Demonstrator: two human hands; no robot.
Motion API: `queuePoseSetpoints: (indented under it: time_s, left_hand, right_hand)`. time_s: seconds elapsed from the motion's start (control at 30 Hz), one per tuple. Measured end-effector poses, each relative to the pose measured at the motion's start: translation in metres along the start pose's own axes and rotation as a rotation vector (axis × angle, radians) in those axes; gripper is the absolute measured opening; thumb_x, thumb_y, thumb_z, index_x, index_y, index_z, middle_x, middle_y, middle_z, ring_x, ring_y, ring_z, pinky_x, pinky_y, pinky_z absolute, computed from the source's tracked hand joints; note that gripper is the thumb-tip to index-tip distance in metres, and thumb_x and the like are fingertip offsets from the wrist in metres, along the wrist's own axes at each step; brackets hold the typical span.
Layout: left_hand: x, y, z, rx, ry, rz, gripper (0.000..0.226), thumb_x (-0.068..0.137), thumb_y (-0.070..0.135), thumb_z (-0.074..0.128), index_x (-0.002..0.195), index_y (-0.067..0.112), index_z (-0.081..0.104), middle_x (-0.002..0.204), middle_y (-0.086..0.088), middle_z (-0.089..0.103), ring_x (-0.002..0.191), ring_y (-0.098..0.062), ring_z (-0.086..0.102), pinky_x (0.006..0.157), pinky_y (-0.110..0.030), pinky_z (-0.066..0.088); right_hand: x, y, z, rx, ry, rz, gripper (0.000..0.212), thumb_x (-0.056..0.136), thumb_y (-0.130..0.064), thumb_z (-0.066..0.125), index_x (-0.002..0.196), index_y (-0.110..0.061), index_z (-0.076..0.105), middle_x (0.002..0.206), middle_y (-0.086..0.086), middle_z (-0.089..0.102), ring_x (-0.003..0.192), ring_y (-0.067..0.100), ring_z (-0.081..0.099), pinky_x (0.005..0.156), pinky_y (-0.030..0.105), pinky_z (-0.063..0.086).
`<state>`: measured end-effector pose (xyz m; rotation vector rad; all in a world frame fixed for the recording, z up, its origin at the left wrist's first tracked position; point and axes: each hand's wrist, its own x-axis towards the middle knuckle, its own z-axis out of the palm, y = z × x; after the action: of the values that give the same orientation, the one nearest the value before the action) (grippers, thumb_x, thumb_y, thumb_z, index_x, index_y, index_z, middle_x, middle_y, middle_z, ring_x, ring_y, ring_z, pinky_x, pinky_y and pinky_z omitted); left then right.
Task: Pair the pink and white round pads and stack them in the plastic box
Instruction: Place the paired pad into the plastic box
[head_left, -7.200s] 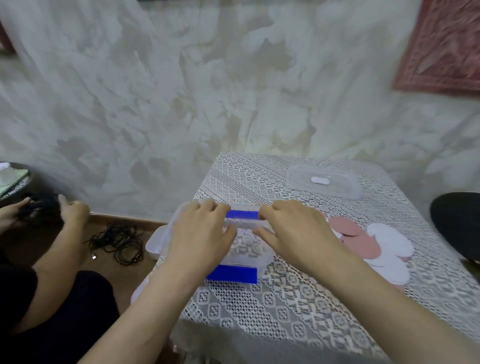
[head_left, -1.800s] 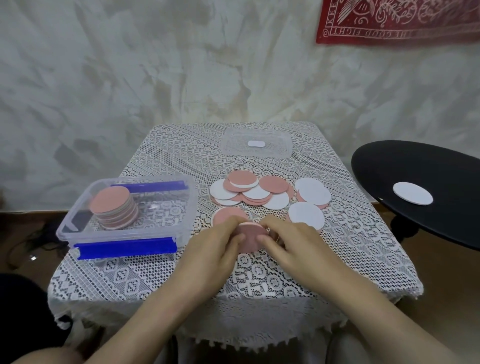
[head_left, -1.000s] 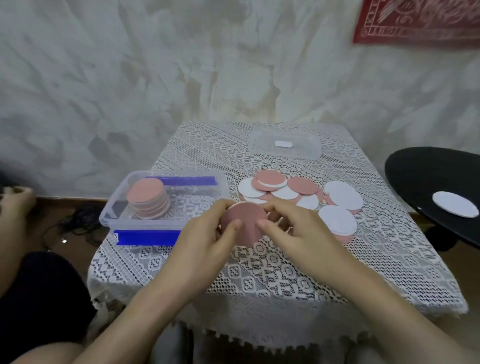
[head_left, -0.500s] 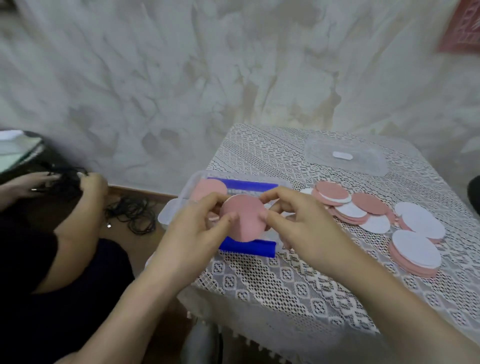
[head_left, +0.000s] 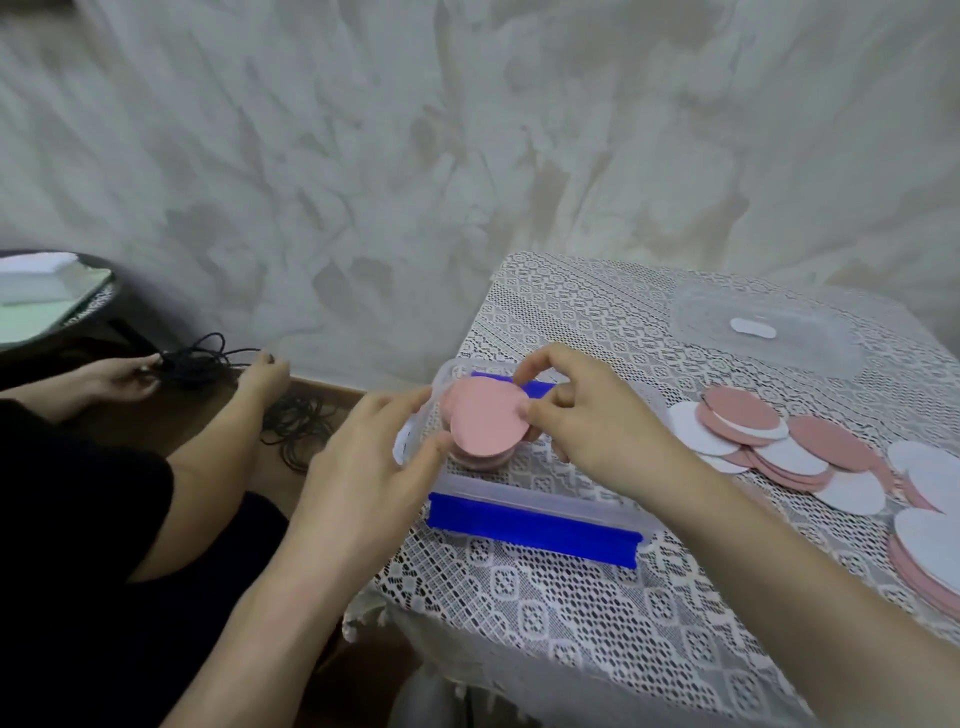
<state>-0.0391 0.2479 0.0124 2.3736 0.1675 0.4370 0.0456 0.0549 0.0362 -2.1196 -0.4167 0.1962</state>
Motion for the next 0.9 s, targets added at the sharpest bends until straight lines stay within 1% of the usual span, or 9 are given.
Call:
queuePoseSetpoints:
  time_s: [0.13,0.2,0.27,0.33,0.43,0.57,0.67,0.77,0.9]
  left_hand:
    - [-0.001,-0.003,0.002,0.018,-0.018,-0.003,0.051,0.095,0.051,0.051,0.144,0.037,0.049,0.134,0.021,0.051,0.1,-0.009,0.06,0.084,-0.03,0.046]
    - [-0.001,-0.006,0.002,0.014,-0.019,-0.005,0.052,0.095,0.052,0.05,0.145,0.039,0.048,0.133,0.022,0.051,0.099,-0.011,0.058,0.082,-0.029,0.045]
    - [-0.001,-0.007,0.003,0.013,-0.02,-0.009,0.052,0.096,0.051,0.05,0.146,0.039,0.047,0.13,0.023,0.051,0.091,-0.009,0.056,0.078,-0.027,0.043]
    - [0.0,-0.007,0.005,0.008,-0.022,-0.018,0.05,0.096,0.048,0.05,0.146,0.039,0.047,0.127,0.024,0.05,0.082,-0.006,0.055,0.072,-0.023,0.041]
    - [0.001,-0.008,0.005,-0.019,-0.032,-0.033,0.049,0.095,0.038,0.049,0.144,0.037,0.05,0.127,0.025,0.049,0.07,-0.004,0.054,0.07,-0.025,0.04]
    - [0.002,-0.007,0.004,0.001,-0.042,-0.033,0.051,0.093,0.032,0.049,0.143,0.035,0.052,0.127,0.024,0.05,0.067,-0.003,0.052,0.074,-0.029,0.041]
    - [0.001,-0.006,0.004,0.018,-0.037,-0.03,0.05,0.093,0.033,0.049,0.143,0.036,0.051,0.126,0.024,0.05,0.068,-0.002,0.053,0.075,-0.031,0.043]
    - [0.0,-0.005,0.003,0.026,-0.032,-0.036,0.049,0.093,0.036,0.049,0.142,0.039,0.05,0.126,0.023,0.052,0.077,-0.005,0.053,0.085,-0.039,0.049]
    - [-0.002,-0.006,0.005,-0.028,-0.016,-0.054,0.044,0.093,0.041,0.051,0.137,0.044,0.05,0.123,0.022,0.055,0.08,-0.005,0.054,0.085,-0.04,0.052]
  right_hand:
    - [-0.001,-0.001,0.008,-0.318,-0.027,-0.033,0.007,0.097,-0.04,0.058,0.097,-0.034,0.061,0.081,-0.01,0.066,0.061,0.004,0.057,0.058,0.028,0.037]
    - [-0.008,-0.007,0.006,-0.408,-0.045,-0.054,0.027,0.088,-0.06,0.061,0.101,-0.036,0.06,0.081,-0.013,0.065,0.072,0.004,0.059,0.062,0.028,0.039]
    - [-0.012,-0.011,0.004,-0.505,-0.103,-0.068,0.044,0.078,-0.069,0.066,0.107,-0.038,0.054,0.078,-0.017,0.059,0.079,0.007,0.059,0.067,0.032,0.043]
    - [-0.012,-0.011,0.005,-0.57,-0.128,-0.089,0.047,0.079,-0.065,0.07,0.111,-0.038,0.05,0.075,-0.018,0.055,0.082,0.01,0.058,0.073,0.036,0.048]
    - [-0.001,-0.008,0.011,-0.588,-0.062,-0.136,0.032,0.089,-0.047,0.069,0.113,-0.035,0.052,0.079,-0.015,0.057,0.086,0.015,0.061,0.078,0.037,0.05]
    - [0.014,-0.004,0.015,-0.512,-0.029,-0.134,0.022,0.091,-0.035,0.07,0.107,-0.034,0.055,0.082,-0.014,0.056,0.085,0.017,0.062,0.074,0.035,0.048]
    - [0.012,-0.001,0.016,-0.513,-0.031,-0.155,0.022,0.093,-0.037,0.068,0.11,-0.035,0.054,0.087,-0.014,0.058,0.084,0.015,0.06,0.071,0.035,0.047]
    - [0.005,-0.003,0.011,-0.5,-0.035,-0.169,0.027,0.094,-0.043,0.066,0.117,-0.034,0.057,0.091,-0.014,0.064,0.084,0.01,0.057,0.068,0.031,0.043]
    - [-0.019,-0.002,-0.013,-0.505,0.079,-0.162,0.025,0.097,-0.05,0.059,0.118,-0.036,0.061,0.084,-0.013,0.066,0.076,0.002,0.058,0.066,0.023,0.041]
